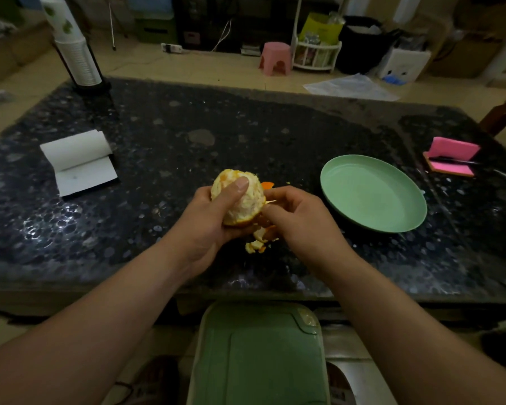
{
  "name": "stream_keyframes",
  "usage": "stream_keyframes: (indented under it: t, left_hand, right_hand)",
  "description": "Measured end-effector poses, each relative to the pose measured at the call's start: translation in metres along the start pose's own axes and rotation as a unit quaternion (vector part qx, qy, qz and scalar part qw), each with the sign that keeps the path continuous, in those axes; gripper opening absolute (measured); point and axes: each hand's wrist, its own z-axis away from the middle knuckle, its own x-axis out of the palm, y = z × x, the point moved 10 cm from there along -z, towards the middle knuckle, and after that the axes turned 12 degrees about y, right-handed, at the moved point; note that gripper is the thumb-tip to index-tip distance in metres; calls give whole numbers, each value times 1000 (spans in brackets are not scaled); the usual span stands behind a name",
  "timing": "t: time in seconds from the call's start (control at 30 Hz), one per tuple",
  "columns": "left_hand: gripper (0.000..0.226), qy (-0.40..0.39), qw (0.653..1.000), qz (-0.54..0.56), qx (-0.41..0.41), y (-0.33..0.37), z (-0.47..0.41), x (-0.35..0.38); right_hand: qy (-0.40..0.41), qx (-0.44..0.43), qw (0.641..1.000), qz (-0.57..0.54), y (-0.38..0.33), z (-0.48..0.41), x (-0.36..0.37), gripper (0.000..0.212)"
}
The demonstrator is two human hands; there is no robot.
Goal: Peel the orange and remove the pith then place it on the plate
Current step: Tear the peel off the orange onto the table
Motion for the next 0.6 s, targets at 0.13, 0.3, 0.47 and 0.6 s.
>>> stream_keyframes:
  t: [0.13, 0.3, 0.47, 0.6]
  left_hand:
    - [66, -30, 1000, 4, 4, 0, 4, 6]
    - [70, -31, 995, -86, 31, -1, 6, 8]
    - [54, 3, 991, -105, 83, 7, 7, 5]
    - [58, -7, 989, -116, 90, 6, 9, 7]
  right_hand:
    - [36, 0, 999, -9, 1, -3, -6, 17]
    - [89, -98, 987, 94, -14, 3, -18, 21]
    - [58, -145, 970, 189, -25, 5, -14, 25]
    - [54, -152, 965, 209, -26, 5, -11, 21]
